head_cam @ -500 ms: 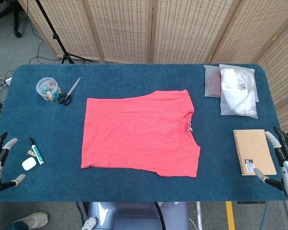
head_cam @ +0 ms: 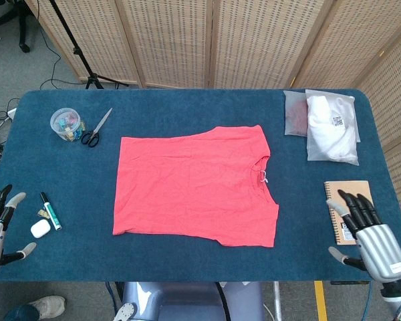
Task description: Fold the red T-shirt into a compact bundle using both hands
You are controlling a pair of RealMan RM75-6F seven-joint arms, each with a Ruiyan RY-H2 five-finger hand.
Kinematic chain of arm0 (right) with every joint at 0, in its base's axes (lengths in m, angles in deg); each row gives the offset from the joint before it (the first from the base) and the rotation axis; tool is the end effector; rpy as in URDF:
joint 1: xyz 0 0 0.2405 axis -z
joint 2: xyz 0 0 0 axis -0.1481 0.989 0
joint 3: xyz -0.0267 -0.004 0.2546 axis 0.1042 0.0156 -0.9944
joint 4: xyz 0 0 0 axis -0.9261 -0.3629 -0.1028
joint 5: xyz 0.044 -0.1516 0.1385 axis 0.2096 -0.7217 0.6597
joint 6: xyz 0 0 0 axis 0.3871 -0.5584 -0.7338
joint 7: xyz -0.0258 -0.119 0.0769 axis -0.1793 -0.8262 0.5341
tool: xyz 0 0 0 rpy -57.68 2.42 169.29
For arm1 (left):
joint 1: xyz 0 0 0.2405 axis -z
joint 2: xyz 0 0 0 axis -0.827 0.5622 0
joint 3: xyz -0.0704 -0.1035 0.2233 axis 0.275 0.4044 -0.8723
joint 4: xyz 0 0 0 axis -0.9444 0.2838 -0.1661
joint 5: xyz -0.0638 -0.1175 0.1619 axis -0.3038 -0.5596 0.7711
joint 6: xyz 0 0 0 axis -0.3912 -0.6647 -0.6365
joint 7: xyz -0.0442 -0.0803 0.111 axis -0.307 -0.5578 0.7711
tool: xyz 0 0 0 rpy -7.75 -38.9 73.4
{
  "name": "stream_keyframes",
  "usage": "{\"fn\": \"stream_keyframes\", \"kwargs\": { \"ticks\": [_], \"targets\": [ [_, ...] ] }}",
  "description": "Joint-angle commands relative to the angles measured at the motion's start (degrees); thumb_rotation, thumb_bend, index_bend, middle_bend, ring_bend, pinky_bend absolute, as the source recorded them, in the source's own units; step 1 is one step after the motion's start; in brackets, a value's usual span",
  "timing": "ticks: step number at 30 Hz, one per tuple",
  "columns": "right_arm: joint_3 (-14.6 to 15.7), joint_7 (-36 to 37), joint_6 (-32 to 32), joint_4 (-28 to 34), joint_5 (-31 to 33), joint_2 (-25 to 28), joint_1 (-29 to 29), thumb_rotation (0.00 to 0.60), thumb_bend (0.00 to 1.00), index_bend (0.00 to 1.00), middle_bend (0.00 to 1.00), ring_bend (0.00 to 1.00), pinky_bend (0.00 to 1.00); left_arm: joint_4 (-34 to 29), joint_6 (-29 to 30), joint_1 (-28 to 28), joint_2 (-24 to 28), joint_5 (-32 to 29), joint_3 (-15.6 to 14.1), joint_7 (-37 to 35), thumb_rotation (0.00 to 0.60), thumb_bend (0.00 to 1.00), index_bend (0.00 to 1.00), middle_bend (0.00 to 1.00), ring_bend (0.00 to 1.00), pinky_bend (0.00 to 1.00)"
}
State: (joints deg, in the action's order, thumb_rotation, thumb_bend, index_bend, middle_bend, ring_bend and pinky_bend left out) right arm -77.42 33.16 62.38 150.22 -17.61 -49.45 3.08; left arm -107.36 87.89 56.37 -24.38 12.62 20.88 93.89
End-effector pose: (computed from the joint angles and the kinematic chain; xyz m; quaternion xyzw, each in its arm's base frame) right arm -0.2557 -0.1659 0.1736 0.6656 -0.3567 0.4581 0.4689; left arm -0.2439 0.1495 0.1832 -0.5807 -0.4086 -0.3738 0.5967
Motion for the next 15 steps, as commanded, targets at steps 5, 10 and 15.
{"fn": "stream_keyframes", "kwargs": {
  "ticks": [5, 10, 15],
  "targets": [
    [0.94, -6.91, -9.42, -9.10, -5.84, -12.69, -7.25, 0.600, 0.00, 0.38, 0.00, 0.00, 0.00, 0.13, -1.53, 0.98, -0.81, -2.61, 0.68, 1.64, 0.600, 0.00, 0.00, 0.00, 0.00, 0.00],
    [0.79, -7.76, -12.10, -12.10, -5.05, -16.54, -9.31, 0.600, 0.00, 0.43, 0.00, 0.00, 0.00, 0.30, -1.97, 1.37, -1.36, -3.43, 0.85, 2.75, 0.600, 0.00, 0.00, 0.00, 0.00, 0.00],
    [0.98, -9.47, -14.47, -14.46, -3.60, -19.07, -10.61, 0.600, 0.00, 0.44, 0.00, 0.00, 0.00, 0.25, -1.90, 1.46, -1.63, -3.97, 0.98, 3.26, 0.600, 0.00, 0.00, 0.00, 0.00, 0.00]
  ]
}}
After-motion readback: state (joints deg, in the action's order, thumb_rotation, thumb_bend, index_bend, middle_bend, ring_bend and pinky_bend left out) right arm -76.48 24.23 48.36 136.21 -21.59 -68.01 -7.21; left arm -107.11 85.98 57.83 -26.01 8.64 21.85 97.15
